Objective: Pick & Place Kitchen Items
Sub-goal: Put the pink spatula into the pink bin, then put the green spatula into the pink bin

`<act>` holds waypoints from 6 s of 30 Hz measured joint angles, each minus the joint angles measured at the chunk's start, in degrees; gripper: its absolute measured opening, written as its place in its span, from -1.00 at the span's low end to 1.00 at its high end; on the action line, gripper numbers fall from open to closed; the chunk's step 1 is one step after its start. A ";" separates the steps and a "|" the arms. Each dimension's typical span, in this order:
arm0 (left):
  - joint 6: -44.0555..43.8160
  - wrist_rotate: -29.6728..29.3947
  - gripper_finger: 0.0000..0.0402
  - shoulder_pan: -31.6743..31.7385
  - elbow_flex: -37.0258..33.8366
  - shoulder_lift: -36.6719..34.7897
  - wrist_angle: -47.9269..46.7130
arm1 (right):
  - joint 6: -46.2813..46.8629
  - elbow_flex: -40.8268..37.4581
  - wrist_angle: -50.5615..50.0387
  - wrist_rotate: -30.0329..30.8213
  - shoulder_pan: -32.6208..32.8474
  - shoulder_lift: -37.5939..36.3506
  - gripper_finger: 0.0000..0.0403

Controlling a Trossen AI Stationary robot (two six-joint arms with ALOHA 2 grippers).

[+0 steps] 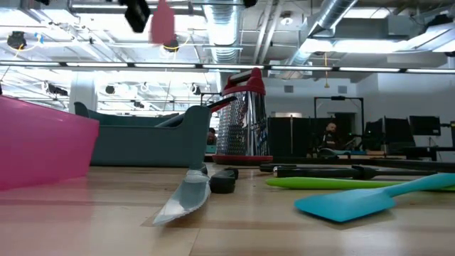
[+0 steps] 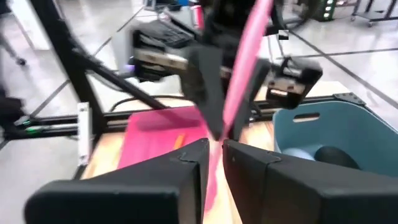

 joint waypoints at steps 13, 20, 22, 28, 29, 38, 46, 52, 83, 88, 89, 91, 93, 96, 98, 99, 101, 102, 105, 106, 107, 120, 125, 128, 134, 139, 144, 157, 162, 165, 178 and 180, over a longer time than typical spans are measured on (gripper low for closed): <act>-19.52 -4.14 -1.00 -15.17 0.00 -8.12 -26.84 | 1.70 0.02 -14.51 9.49 4.76 -9.01 -0.71; -29.13 -5.84 -1.00 -23.61 0.02 -4.40 -36.34 | 1.70 0.04 -14.48 9.72 4.30 -7.84 -0.71; -30.25 -5.96 -1.00 -24.51 0.00 -2.24 -37.34 | 2.09 -0.04 -14.73 9.66 4.22 -7.34 -0.71; -31.74 -3.15 -1.00 -24.60 0.00 1.61 -35.79 | 4.44 0.00 -14.82 9.06 4.17 -5.46 -0.71; -32.07 -1.63 -1.00 -24.60 0.00 1.87 -35.78 | 4.84 -0.02 -15.14 9.05 4.19 -5.47 -0.71; -34.93 7.98 -1.00 -29.33 0.00 6.92 -33.68 | 8.95 0.00 -15.65 8.90 4.79 -5.63 -0.71; -45.85 10.76 -1.00 -39.46 0.02 10.07 -31.10 | 10.71 0.00 -15.66 8.94 6.30 -5.63 -0.71; -49.54 9.07 -1.00 -43.23 0.02 10.02 -33.23 | 10.05 0.00 -15.72 9.03 6.58 -5.63 -0.71; -52.31 -5.32 -1.00 -32.23 0.04 9.98 -48.51 | 13.38 0.00 -17.95 9.10 10.42 -5.63 -0.71; -51.82 -7.37 -1.00 -32.23 0.09 9.72 -48.76 | 15.04 0.00 -16.79 11.29 11.76 -5.63 -0.71; -50.70 -7.43 -1.00 -32.23 0.39 9.38 -48.95 | 15.06 0.00 -16.83 12.00 12.00 -5.63 -0.71; -46.82 -6.68 -1.00 -32.27 2.02 8.37 -49.11 | 15.59 0.00 -16.81 12.51 12.36 -5.63 -0.71; -42.16 -4.97 -1.00 -32.67 4.49 7.17 -48.83 | 17.06 0.00 -16.84 12.57 12.63 -5.63 -0.71; -35.28 -4.27 -1.00 -34.22 8.46 5.69 -48.84 | 18.54 0.00 -16.84 12.57 12.68 -5.63 -0.71; -29.55 -3.91 -1.00 -35.72 10.77 5.33 -48.75 | 18.62 0.00 -16.86 12.74 12.94 -5.63 -0.71; -26.38 -3.42 -1.00 -36.52 11.69 5.33 -48.73 | 18.60 0.00 -16.90 13.25 12.94 -5.63 -0.71; -19.62 -1.85 -1.00 -38.22 12.59 5.60 -48.77 | 18.56 0.00 -16.72 14.03 12.94 -5.13 -0.71; -16.52 -1.22 -1.00 -38.90 12.70 5.91 -48.77 | 18.53 0.02 -16.70 14.08 12.84 -4.82 -0.71; -11.49 0.95 -1.00 -39.90 12.44 7.55 -48.86 | 18.59 -0.11 -17.37 14.53 12.86 -4.52 -0.71; -11.26 2.03 -1.00 -39.89 12.13 8.25 -48.78 | 18.68 0.06 -16.82 14.55 12.89 -4.12 -0.71; -11.27 2.93 -1.00 -39.88 11.74 9.03 -48.82 | 18.91 0.15 -16.43 14.61 12.90 -3.56 -0.71; -14.59 6.40 -0.99 -39.75 10.23 19.21 -49.21 | 20.14 -0.13 -17.25 15.05 13.53 0.45 -0.71; -16.27 8.25 -0.93 -39.75 10.23 21.03 -49.23 | 20.15 0.00 -17.08 14.89 13.55 0.31 -0.71; -16.40 8.25 -0.85 -39.64 10.23 21.09 -49.23 | 20.15 0.00 -16.99 14.91 13.55 0.31 -0.71; -19.31 8.25 -0.56 -38.11 10.23 21.09 -49.25 | 20.13 0.00 -17.41 14.88 13.53 0.31 -0.71; -22.07 8.25 -0.34 -36.25 10.26 20.36 -49.19 | 20.38 0.00 -18.97 14.87 13.55 0.31 -0.71; -26.90 8.25 -0.19 -33.23 12.13 15.06 -49.08 | 24.00 1.28 -31.39 13.31 13.53 0.31 -0.61; -23.91 -10.20 -0.21 -31.51 16.09 -7.21 -33.58 | 25.90 4.31 -52.26 5.15 13.22 4.74 0.05; -16.25 -11.97 -0.21 -31.51 16.13 -10.86 -25.29 | 24.16 4.39 -51.42 -1.75 13.29 11.31 0.19; -14.66 -12.40 -0.21 -31.53 16.13 -11.43 -23.56 | 22.77 4.39 -50.19 -3.37 13.26 14.75 0.19; -14.69 -12.40 -0.21 -31.53 16.13 -9.14 -23.25 | 20.98 4.44 -50.83 -6.16 11.25 21.41 0.17; -14.72 -12.38 -0.21 -31.53 16.11 -8.98 -23.21 | 20.63 4.44 -51.22 -6.10 11.25 21.54 0.17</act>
